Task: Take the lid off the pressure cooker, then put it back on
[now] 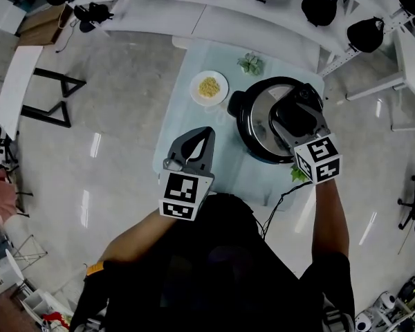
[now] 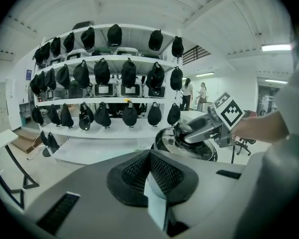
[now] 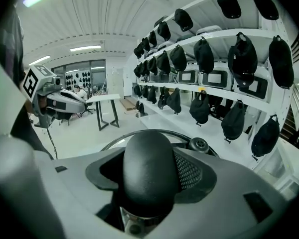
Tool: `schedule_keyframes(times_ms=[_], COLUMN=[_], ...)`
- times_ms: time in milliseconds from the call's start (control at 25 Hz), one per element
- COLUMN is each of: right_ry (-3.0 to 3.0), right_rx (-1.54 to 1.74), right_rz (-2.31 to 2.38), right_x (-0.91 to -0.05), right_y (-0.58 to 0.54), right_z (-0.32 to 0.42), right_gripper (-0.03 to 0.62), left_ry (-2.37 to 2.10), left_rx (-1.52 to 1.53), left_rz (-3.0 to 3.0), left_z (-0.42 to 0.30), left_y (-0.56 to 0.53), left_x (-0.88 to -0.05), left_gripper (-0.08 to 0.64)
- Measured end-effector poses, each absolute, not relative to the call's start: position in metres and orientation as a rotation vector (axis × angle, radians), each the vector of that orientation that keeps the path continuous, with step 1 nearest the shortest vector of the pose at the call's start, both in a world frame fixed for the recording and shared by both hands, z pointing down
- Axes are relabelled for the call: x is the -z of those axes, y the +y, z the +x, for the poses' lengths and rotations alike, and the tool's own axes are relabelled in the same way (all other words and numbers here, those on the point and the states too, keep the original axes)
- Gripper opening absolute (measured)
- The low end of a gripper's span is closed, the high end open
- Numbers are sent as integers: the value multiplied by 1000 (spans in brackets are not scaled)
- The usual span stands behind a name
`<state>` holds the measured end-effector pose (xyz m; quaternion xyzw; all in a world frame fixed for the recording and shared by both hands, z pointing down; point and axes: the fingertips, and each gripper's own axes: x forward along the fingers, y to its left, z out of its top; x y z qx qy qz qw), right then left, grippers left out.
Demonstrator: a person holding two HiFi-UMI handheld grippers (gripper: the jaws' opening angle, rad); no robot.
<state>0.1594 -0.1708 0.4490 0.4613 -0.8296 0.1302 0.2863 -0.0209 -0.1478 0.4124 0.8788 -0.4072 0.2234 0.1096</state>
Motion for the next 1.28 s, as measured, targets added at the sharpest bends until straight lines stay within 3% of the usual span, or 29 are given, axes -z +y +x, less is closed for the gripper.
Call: schedule_keyframes(times_ms=[520,1280], right_ry=[-2301,-2172], right_rx=[-374,-481], right_rz=[1056,1237], right_x=[-460,-474], right_y=[-176,-187], right_z=[156,158], right_gripper=[291,290], left_ry=[-1254,-1183], left_rx=[-665,-677], left_rz=[2535,2568], left_z=[-20,5], left_y=[-146,-150], left_x=[-417,-419], left_gripper=[8,8])
